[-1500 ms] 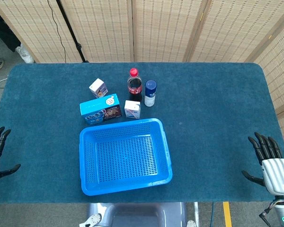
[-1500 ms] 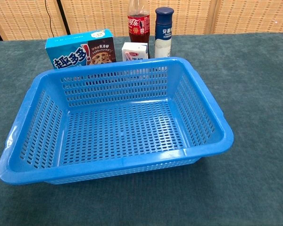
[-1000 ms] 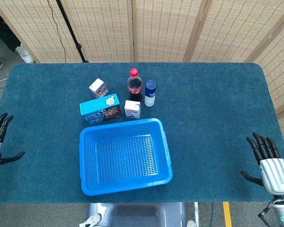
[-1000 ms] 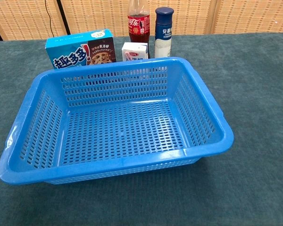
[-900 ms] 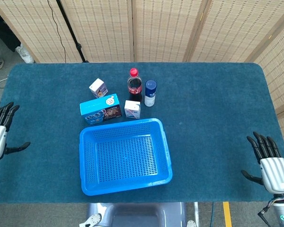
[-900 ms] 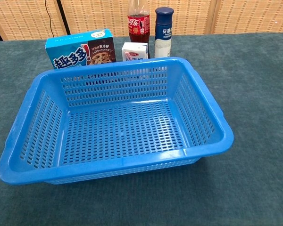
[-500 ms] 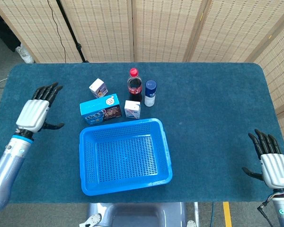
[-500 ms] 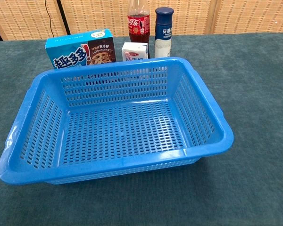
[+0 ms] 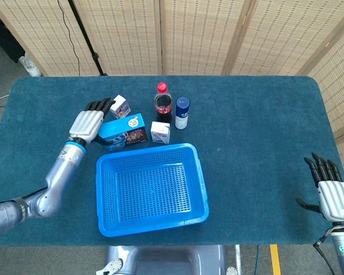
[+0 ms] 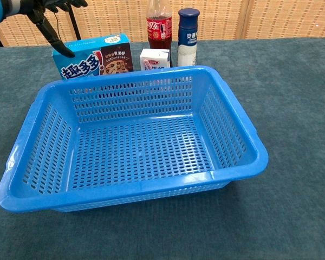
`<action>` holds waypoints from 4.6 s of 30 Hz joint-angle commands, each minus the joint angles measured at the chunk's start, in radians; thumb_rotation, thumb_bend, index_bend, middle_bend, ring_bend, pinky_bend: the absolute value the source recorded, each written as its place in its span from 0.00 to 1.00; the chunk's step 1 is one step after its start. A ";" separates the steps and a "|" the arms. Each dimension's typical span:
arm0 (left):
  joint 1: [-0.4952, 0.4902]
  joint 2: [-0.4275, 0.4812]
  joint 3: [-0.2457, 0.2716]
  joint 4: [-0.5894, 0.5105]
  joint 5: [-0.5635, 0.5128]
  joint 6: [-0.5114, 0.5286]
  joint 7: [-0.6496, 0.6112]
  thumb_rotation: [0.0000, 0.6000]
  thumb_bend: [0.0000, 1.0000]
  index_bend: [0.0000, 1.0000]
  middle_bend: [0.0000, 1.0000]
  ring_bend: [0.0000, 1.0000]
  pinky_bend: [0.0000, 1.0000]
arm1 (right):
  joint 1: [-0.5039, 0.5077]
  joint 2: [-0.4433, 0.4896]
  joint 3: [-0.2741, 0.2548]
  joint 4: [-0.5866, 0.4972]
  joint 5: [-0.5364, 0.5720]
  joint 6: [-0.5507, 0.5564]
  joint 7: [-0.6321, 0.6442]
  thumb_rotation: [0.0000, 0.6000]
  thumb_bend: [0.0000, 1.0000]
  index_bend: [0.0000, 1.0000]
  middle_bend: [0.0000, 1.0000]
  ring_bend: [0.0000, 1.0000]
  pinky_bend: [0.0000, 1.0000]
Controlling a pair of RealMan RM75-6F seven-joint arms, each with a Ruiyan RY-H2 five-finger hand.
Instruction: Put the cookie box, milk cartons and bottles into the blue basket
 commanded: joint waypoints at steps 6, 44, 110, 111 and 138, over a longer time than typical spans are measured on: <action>-0.094 -0.128 0.028 0.158 -0.118 -0.059 0.029 1.00 0.03 0.00 0.00 0.00 0.14 | 0.010 -0.006 0.008 0.011 0.024 -0.025 0.006 1.00 0.00 0.00 0.00 0.00 0.00; 0.168 0.328 0.017 -0.515 0.477 0.142 -0.399 1.00 0.40 0.70 0.62 0.57 0.62 | 0.022 -0.018 -0.005 -0.006 0.017 -0.037 -0.039 1.00 0.00 0.00 0.00 0.00 0.00; 0.177 0.251 0.100 -0.599 0.506 0.059 -0.491 1.00 0.04 0.00 0.00 0.00 0.00 | 0.027 -0.018 -0.017 -0.020 0.026 -0.054 -0.069 1.00 0.00 0.00 0.00 0.00 0.00; 0.185 0.264 0.090 -0.578 0.517 0.071 -0.509 1.00 0.04 0.00 0.00 0.00 0.00 | 0.027 -0.018 -0.016 -0.020 0.026 -0.054 -0.070 1.00 0.00 0.00 0.00 0.00 0.00; -0.029 0.041 0.049 0.250 0.198 -0.137 -0.345 1.00 0.04 0.00 0.00 0.00 0.00 | 0.048 -0.037 -0.017 -0.025 0.041 -0.092 -0.122 1.00 0.00 0.00 0.00 0.00 0.00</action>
